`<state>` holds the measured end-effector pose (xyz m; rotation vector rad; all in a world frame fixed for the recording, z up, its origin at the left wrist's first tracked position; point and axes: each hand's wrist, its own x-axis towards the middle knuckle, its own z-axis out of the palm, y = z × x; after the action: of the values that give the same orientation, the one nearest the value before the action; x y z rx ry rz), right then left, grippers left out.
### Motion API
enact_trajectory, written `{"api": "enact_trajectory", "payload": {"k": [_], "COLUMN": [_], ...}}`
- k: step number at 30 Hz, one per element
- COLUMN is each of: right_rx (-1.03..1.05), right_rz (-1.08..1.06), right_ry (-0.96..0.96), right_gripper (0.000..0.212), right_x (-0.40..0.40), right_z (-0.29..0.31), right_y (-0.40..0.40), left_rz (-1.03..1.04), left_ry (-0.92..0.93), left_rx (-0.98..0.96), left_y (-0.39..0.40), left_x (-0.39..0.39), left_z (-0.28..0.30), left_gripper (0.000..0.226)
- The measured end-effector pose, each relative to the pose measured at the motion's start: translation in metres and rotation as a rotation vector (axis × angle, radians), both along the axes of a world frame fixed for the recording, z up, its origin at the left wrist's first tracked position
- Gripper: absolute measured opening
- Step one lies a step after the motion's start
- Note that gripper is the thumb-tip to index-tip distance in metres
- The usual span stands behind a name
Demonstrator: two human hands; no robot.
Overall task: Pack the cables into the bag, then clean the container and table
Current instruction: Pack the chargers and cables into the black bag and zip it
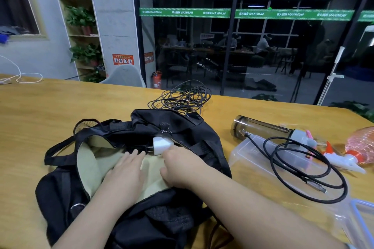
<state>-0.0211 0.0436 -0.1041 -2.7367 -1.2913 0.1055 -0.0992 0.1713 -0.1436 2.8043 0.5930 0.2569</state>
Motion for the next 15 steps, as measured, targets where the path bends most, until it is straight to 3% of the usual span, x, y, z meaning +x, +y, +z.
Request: {"api": "enact_trajectory", "payload": {"k": [9, 12, 15], "right_rx": [0.075, 0.145, 0.277], "right_rz": [0.024, 0.063, 0.078], "right_ry": [0.078, 0.088, 0.039], "right_gripper": [0.036, 0.048, 0.047], "right_x": [0.001, -0.001, -0.004], "right_z": [0.004, 0.008, 0.015], "right_y": [-0.013, -0.030, -0.051], "left_rz": [-0.048, -0.084, -0.111], "left_ry": [-0.004, -0.065, -0.197], "left_rx": [0.011, 0.052, -0.052], "left_y": [-0.002, -0.011, -0.029], "left_x": [-0.001, -0.005, -0.008], "left_z": [0.005, 0.014, 0.026], "left_gripper": [0.054, 0.048, 0.037]}}
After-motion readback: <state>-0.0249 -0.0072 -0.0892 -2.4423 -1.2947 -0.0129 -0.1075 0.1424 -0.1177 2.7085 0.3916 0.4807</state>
